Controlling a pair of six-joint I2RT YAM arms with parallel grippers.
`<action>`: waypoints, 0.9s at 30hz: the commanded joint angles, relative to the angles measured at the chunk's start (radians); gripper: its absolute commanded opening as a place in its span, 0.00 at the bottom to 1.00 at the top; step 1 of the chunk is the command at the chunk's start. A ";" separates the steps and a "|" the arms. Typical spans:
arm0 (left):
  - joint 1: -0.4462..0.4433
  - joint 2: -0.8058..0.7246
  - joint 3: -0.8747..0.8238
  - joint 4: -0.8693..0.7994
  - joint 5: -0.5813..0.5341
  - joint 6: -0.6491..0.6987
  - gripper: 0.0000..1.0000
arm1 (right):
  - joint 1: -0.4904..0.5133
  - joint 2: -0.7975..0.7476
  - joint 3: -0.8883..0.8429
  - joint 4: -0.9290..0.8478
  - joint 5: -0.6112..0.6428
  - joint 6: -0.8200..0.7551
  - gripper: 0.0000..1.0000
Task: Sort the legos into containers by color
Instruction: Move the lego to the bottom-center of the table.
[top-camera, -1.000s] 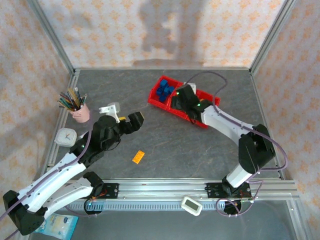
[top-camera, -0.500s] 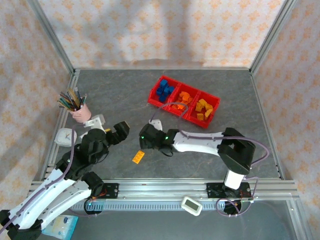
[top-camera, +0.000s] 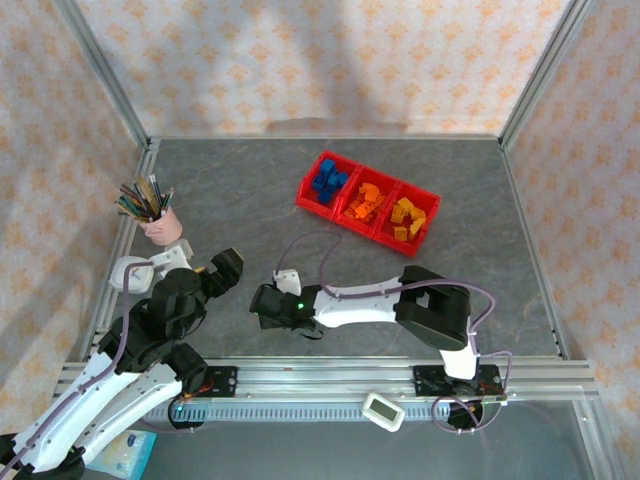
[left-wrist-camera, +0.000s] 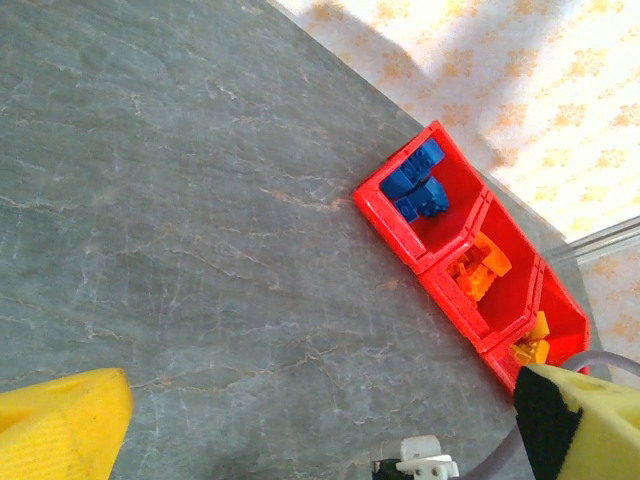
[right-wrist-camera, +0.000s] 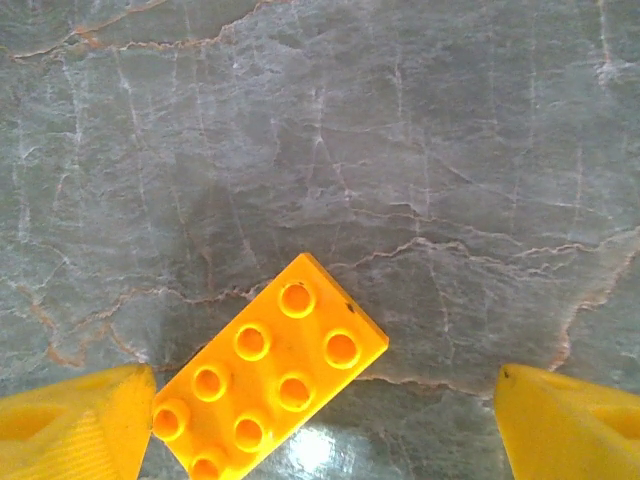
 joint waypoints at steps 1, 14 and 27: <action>0.007 -0.022 0.008 -0.055 -0.041 -0.017 0.99 | 0.009 0.048 0.063 -0.079 0.090 0.029 0.89; 0.007 -0.027 0.003 -0.042 -0.041 -0.016 0.99 | 0.061 0.114 0.122 -0.260 0.172 0.076 0.77; 0.007 -0.008 0.004 -0.017 -0.022 -0.014 0.99 | 0.066 -0.008 0.008 -0.307 0.137 0.135 0.77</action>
